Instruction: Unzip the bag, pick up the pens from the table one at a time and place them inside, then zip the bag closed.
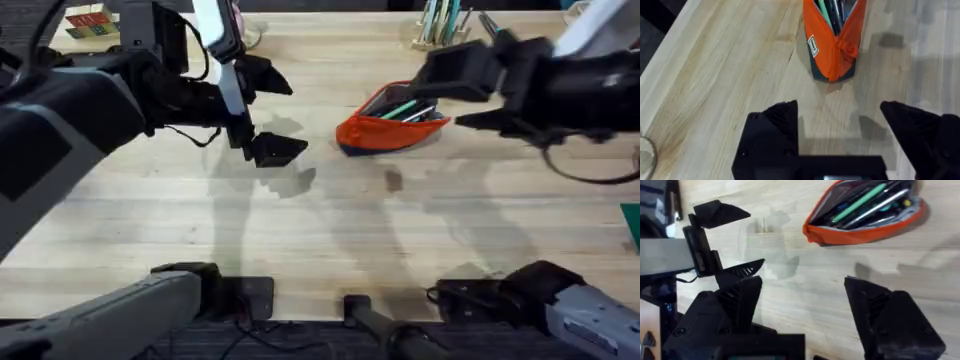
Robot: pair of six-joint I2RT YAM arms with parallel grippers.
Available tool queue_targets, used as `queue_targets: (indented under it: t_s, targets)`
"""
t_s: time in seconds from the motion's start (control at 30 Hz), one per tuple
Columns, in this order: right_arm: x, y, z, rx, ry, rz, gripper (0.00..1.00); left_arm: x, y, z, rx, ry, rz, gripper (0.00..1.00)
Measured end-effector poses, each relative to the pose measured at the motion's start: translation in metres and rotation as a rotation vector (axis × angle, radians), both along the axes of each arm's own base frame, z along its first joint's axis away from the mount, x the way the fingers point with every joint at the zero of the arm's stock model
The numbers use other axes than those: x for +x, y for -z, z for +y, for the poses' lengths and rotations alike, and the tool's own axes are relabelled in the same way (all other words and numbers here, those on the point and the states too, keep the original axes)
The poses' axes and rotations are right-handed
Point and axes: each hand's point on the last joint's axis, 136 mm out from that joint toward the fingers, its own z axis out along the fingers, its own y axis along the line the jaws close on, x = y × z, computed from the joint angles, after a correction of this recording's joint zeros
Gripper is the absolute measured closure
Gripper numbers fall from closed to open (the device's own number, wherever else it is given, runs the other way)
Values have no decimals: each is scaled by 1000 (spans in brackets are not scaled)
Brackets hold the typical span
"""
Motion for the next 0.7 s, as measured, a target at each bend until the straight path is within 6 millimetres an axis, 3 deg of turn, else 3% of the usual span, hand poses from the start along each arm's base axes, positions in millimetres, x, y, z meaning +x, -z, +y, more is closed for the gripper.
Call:
queue_targets:
  t_s: [0.3,0.7]
  targets:
    - [-9,48,30,-64,-56,75,3,0,0,0,0,1,0,7]
    - [-5,70,62,-200,-94,29,3,0,0,0,0,1,-1,7]
